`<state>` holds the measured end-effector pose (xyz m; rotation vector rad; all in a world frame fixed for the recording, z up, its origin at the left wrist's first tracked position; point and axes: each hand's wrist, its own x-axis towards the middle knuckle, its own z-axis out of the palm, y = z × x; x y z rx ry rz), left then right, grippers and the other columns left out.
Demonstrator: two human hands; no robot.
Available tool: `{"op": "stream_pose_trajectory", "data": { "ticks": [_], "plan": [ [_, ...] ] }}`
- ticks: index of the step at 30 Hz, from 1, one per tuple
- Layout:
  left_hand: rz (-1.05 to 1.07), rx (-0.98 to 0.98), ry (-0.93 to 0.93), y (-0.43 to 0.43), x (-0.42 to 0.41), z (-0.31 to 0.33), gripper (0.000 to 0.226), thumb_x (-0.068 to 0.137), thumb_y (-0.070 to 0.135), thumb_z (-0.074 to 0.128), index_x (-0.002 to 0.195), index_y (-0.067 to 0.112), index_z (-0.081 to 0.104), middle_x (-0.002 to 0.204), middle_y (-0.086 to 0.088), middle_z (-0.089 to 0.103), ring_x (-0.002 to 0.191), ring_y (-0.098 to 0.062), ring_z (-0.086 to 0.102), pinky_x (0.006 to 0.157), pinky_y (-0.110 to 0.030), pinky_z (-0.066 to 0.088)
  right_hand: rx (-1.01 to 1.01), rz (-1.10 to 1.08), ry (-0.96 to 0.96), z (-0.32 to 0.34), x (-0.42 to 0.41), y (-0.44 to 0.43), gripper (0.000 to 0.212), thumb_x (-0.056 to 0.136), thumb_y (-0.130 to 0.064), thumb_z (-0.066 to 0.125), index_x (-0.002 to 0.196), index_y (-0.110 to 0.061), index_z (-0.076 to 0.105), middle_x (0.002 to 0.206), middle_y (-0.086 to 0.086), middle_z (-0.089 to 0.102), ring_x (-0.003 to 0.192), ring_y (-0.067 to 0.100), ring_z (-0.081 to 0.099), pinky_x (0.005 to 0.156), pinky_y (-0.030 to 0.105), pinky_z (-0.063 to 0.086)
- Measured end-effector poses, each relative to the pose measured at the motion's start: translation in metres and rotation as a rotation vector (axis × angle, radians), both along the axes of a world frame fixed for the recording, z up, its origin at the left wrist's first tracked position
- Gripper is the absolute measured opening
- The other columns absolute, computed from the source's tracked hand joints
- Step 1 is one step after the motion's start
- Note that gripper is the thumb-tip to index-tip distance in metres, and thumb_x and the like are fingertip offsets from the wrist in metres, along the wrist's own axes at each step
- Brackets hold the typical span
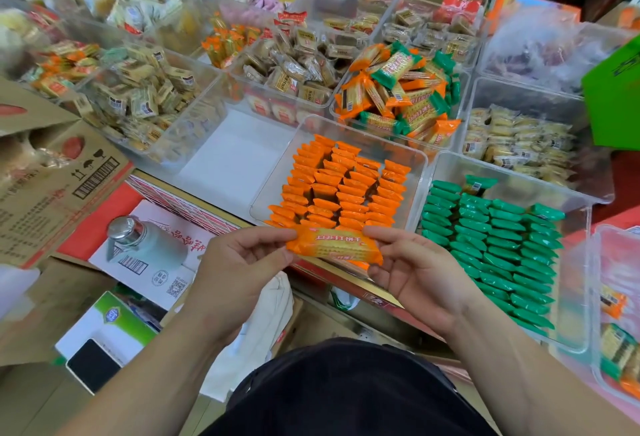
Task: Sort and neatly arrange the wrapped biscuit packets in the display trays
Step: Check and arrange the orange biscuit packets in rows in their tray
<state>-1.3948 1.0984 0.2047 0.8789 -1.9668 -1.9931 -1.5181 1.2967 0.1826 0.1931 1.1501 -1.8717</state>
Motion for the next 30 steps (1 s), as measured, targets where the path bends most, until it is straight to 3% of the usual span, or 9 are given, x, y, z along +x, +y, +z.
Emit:
{"op": "stream_pose_trajectory", "data": {
  "ticks": [2,6,12,18,21,24,26,28,30],
  "plan": [
    [0.036,-0.061,-0.033,-0.001,-0.001,-0.002,0.016,0.088,-0.002,0.068,0.094,0.010,0.078,0.074,-0.005,0.075,0.066,-0.010,0.069,0.063,-0.016,0.053,0.031,0.078,0.051,-0.001,0.001,0.001,0.026,0.084,0.008,0.060,0.106,0.003,0.074,0.099,0.022,0.070,0.077,0.020,0.066,0.068,0.025,0.059],
    [0.049,-0.042,-0.148,-0.007,-0.003,-0.009,0.014,0.093,0.010,0.068,0.083,0.006,0.077,0.059,-0.008,0.062,0.053,-0.014,0.056,0.054,-0.022,0.049,0.191,0.142,0.164,-0.004,0.003,-0.002,0.006,0.075,-0.017,0.075,0.076,-0.012,0.077,0.073,0.007,0.063,0.065,0.013,0.057,0.061,0.023,0.052],
    [0.048,0.508,-0.158,-0.011,-0.009,-0.014,0.027,0.081,0.016,0.068,0.055,0.014,0.063,0.057,-0.005,0.047,0.052,-0.015,0.042,0.050,-0.024,0.036,0.233,0.089,0.140,-0.007,0.001,-0.007,0.020,0.079,-0.024,0.071,0.064,-0.016,0.063,0.061,0.001,0.053,0.056,0.011,0.042,0.054,0.022,0.036],
    [0.035,0.547,-0.163,-0.013,-0.011,-0.021,0.018,0.076,0.019,0.070,0.060,0.015,0.066,0.061,-0.006,0.049,0.054,-0.015,0.042,0.050,-0.023,0.037,0.256,0.067,0.185,-0.011,-0.002,-0.011,0.028,0.089,-0.024,0.065,0.061,-0.021,0.068,0.059,0.000,0.047,0.056,0.012,0.037,0.059,0.026,0.033],
    [0.042,0.411,-0.175,-0.015,-0.014,-0.025,0.019,0.086,0.015,0.069,0.067,0.013,0.070,0.062,-0.006,0.052,0.056,-0.015,0.045,0.054,-0.025,0.040,0.352,0.066,0.284,-0.015,-0.005,-0.012,0.033,0.095,-0.022,0.063,0.063,-0.023,0.068,0.054,0.001,0.040,0.052,0.015,0.031,0.054,0.028,0.030],
    [-0.012,0.105,-0.167,-0.015,-0.020,-0.027,0.015,0.094,0.011,0.066,0.083,0.010,0.075,0.065,-0.009,0.061,0.056,-0.017,0.053,0.057,-0.029,0.045,0.387,0.067,0.270,-0.013,-0.009,-0.014,0.018,0.099,-0.024,0.059,0.092,-0.010,0.068,0.061,0.008,0.060,0.051,0.018,0.051,0.049,0.024,0.043],
    [-0.041,-0.078,-0.127,-0.014,-0.026,-0.028,0.013,0.093,0.007,0.067,0.084,0.011,0.077,0.065,-0.007,0.069,0.056,-0.016,0.060,0.055,-0.023,0.047,0.350,0.034,0.172,-0.015,-0.013,-0.017,0.026,0.102,-0.031,0.054,0.108,-0.008,0.063,0.083,0.017,0.074,0.070,0.028,0.072,0.060,0.030,0.057],
    [-0.089,-0.197,-0.107,-0.012,-0.034,-0.033,0.014,0.090,0.006,0.069,0.086,0.015,0.079,0.071,-0.001,0.074,0.063,-0.011,0.067,0.060,-0.016,0.050,0.311,-0.010,0.094,-0.019,-0.022,-0.021,0.035,0.103,-0.041,0.049,0.115,-0.010,0.060,0.097,0.022,0.075,0.089,0.034,0.075,0.074,0.038,0.060],
    [-0.157,-0.320,-0.125,-0.015,-0.043,-0.047,0.019,0.089,0.011,0.073,0.089,0.028,0.080,0.082,0.015,0.075,0.078,-0.002,0.069,0.071,-0.013,0.052,0.334,-0.045,0.092,-0.024,-0.033,-0.026,0.033,0.101,-0.039,0.054,0.113,-0.009,0.061,0.100,0.021,0.075,0.093,0.033,0.075,0.072,0.035,0.061]
  ]
}}
